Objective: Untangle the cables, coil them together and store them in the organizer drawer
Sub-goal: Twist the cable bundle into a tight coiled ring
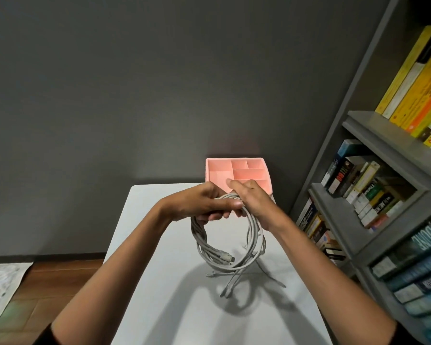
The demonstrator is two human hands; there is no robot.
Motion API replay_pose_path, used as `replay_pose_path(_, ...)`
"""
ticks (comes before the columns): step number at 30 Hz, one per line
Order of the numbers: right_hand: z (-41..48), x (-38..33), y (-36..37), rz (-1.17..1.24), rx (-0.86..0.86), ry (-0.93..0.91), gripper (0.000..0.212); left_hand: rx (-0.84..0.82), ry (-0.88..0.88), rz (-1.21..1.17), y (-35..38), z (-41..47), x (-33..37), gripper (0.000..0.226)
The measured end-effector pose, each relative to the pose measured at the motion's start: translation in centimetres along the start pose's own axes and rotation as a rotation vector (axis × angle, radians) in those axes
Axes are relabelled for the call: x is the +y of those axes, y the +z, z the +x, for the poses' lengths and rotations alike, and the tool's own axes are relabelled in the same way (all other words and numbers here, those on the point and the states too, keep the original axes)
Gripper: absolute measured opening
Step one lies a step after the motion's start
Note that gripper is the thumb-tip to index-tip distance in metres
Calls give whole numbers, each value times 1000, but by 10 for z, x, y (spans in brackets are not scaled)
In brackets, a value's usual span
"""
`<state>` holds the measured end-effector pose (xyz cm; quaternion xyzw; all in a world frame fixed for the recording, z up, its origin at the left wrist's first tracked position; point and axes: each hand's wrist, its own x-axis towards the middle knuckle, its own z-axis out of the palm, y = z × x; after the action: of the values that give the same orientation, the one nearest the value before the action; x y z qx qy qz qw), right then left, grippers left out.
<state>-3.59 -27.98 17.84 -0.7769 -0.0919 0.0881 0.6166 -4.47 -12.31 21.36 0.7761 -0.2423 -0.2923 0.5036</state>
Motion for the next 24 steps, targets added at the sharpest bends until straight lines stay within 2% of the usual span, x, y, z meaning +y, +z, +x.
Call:
replay_pose_path(2, 0, 0, -5, 34, 4, 53, 61, 32, 34, -4, 4, 1, 0, 27)
replay_pose_path(6, -1, 9, -12, 209, -26, 154, 63, 128, 86, 15, 9, 0, -1, 47)
replay_pose_path(8, -4, 20, -14, 301, -49, 179, 67, 203, 137, -30, 6, -3, 2, 46)
replay_pose_path(10, -5, 39, -18, 373, -126, 140, 70, 263, 175, -82, -1, -6, 5, 41)
replay_pose_path(13, -1, 67, -26, 310, -168, 49, 61, 281, 175, -86, -6, -8, 4, 40)
replay_pose_path(16, -1, 98, -32, 190, -137, 139, 92, 341, 169, -136, -10, -11, 2, 41)
replay_pose_path(19, -7, 118, -32, 91, -27, 250, 55, 380, 169, -165, -19, -15, 0, 42)
replay_pose_path(21, -9, 125, -30, 43, 55, 303, 48, 367, 136, -116, -21, -15, -3, 43)
replay_pose_path(24, -4, 135, -27, -13, 128, 304, 50, 363, 130, -108, -16, -13, -6, 43)
